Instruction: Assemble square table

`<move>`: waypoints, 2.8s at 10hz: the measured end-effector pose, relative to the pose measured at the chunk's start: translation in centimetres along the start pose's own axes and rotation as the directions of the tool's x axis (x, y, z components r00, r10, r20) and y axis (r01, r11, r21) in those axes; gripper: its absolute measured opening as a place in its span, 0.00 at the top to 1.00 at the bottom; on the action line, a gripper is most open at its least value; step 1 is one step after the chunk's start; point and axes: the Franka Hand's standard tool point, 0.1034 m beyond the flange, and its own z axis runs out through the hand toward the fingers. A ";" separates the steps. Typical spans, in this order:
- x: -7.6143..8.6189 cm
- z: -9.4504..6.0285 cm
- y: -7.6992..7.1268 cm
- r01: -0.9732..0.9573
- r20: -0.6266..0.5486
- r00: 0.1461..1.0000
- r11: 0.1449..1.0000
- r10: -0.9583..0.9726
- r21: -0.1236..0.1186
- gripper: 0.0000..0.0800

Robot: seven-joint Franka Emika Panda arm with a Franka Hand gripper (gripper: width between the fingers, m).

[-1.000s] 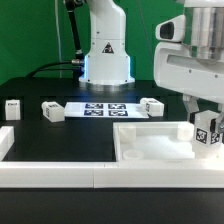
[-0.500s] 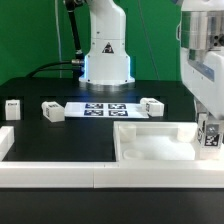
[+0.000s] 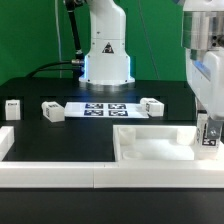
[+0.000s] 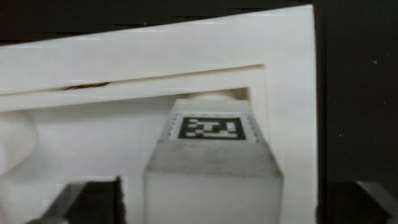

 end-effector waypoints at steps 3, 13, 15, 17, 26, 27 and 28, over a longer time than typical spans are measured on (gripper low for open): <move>-0.1 0.0 0.1 0.373 -0.032 0.927 0.928 -0.373 -0.011 0.20; -0.8 0.9 0.3 0.934 -0.045 0.333 0.336 -0.942 -0.118 0.34; -0.6 0.9 0.4 0.899 -0.055 0.419 0.423 -0.906 -0.115 0.52; -0.2 0.8 0.4 0.866 -0.059 0.481 0.485 -0.875 -0.119 0.63; 0.5 0.8 0.5 0.838 -0.062 0.528 0.531 -0.847 -0.126 0.41; 0.5 0.8 0.5 0.838 -0.062 0.528 0.531 -0.847 -0.126 0.26; 0.5 0.8 0.5 0.838 -0.062 0.528 0.531 -0.847 -0.126 0.26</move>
Offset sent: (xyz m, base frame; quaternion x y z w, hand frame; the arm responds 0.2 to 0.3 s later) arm 0.0000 0.0000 0.0000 0.0000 0.0000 -0.1938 0.9810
